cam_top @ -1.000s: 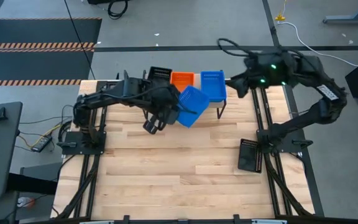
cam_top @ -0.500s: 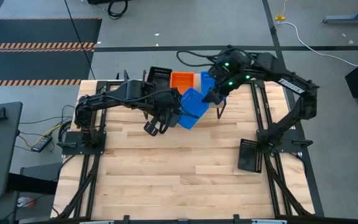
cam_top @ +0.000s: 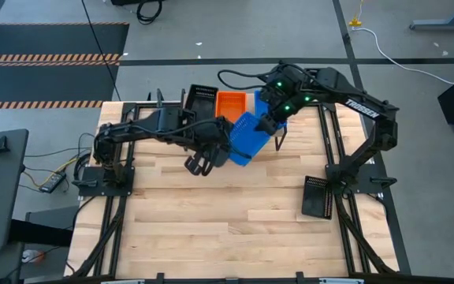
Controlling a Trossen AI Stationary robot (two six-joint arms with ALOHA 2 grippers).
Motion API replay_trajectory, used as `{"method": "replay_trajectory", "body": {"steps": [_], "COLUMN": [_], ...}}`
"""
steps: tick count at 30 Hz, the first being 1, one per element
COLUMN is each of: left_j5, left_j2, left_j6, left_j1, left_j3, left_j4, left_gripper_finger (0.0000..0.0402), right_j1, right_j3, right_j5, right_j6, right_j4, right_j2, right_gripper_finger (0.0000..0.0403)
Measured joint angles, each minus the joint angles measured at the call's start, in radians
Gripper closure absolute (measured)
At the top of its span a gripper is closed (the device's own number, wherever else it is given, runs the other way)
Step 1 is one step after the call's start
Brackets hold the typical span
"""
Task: Stack baskets on shelf by color
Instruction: Stack the blue bin on top of the blue bin on the shelf
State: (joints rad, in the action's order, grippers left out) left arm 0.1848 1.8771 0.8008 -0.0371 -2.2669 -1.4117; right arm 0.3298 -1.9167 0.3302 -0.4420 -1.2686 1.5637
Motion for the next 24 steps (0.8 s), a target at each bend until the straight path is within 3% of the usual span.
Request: {"method": "replay_trajectory", "body": {"steps": [5, 7, 17, 24], "left_j5": [0.024, 0.067, 0.132, 0.238], "left_j2": [0.0, 0.0, -0.039, -0.084], "left_j6": [-0.018, -0.048, -0.069, -0.106], "left_j1": [-0.022, -0.028, -0.037, -0.035], "left_j3": [0.0, 0.0, -0.001, 0.0], "left_j4": [0.047, 0.083, 0.243, 0.284], "left_gripper_finger": [0.0394, 0.0385, 0.0247, 0.0189], "right_j1": [0.008, 0.009, 0.008, 0.045], "right_j3": [0.0, 0.0, 0.0, 0.0], "right_j5": [0.002, -0.007, -0.014, -0.052], "right_j6": [0.018, 0.037, 0.074, 0.217], "right_j4": [-0.032, -0.04, -0.084, -0.086], "right_j2": [-0.002, -0.002, -0.002, -0.003], "right_gripper_finger": [0.0367, 0.039, 0.0395, 0.0396]}}
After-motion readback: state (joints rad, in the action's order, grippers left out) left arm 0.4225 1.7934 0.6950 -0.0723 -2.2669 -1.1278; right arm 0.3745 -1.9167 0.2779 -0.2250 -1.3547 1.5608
